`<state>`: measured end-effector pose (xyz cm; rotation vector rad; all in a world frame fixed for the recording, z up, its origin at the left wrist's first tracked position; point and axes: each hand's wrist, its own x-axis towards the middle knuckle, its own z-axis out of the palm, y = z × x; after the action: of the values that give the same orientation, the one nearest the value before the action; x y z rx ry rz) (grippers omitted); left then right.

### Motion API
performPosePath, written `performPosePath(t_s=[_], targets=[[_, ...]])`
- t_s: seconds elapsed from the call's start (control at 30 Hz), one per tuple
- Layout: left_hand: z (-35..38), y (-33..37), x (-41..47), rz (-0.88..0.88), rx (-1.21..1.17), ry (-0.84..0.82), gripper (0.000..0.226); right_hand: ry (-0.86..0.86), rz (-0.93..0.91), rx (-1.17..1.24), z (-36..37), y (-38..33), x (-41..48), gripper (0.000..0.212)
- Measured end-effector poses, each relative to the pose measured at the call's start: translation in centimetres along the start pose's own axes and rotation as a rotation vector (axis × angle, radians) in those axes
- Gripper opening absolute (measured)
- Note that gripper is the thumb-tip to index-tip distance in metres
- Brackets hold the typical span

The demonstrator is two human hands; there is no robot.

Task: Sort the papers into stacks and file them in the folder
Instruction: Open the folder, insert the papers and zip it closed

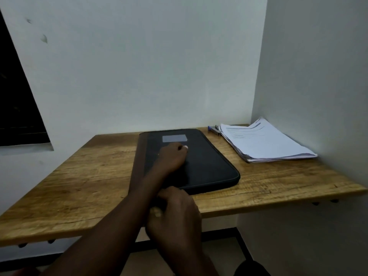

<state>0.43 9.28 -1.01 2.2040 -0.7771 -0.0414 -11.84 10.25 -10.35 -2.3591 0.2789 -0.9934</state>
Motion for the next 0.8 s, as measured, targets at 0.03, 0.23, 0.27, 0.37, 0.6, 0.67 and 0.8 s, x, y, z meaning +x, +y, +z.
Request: performPosePath(t_s=[0.03, 0.23, 0.27, 0.37, 0.6, 0.67, 0.8], targets=[[0.4, 0.1, 0.3, 0.011, 0.030, 0.032, 0.030, -0.036, 0.040, 0.107, -1.7, -0.3, 0.4, 0.008], [1.3, 1.3, 2.8, 0.044, 0.105, 0.132, 0.032, -0.035, 0.072, 0.171, -10.1, 3.0, 5.8, 0.017], [1.3, 1.4, 3.5, 0.032, 0.118, 0.116, 0.032, -0.021, 0.095, 0.143, -10.8, 4.1, 7.5, 0.018], [1.2, 1.1, 5.4, -0.015, 0.155, 0.074, 0.032, -0.026, 0.151, 0.066, -11.7, 6.9, 12.6, 0.019], [0.1, -1.6, 9.2, -0.102, 0.352, 0.086, 0.053, -0.338, 0.252, -0.131, -8.7, 11.9, 20.8, 0.065], [-0.8, -2.4, 9.7, -0.139, 0.467, 0.091, 0.057, -0.381, 0.236, -0.144, -7.7, 12.5, 22.0, 0.063], [-1.1, -4.1, 9.9, -0.254, 0.496, 0.122, 0.057, -0.410, 0.244, -0.099, -6.0, 13.6, 22.8, 0.055]])
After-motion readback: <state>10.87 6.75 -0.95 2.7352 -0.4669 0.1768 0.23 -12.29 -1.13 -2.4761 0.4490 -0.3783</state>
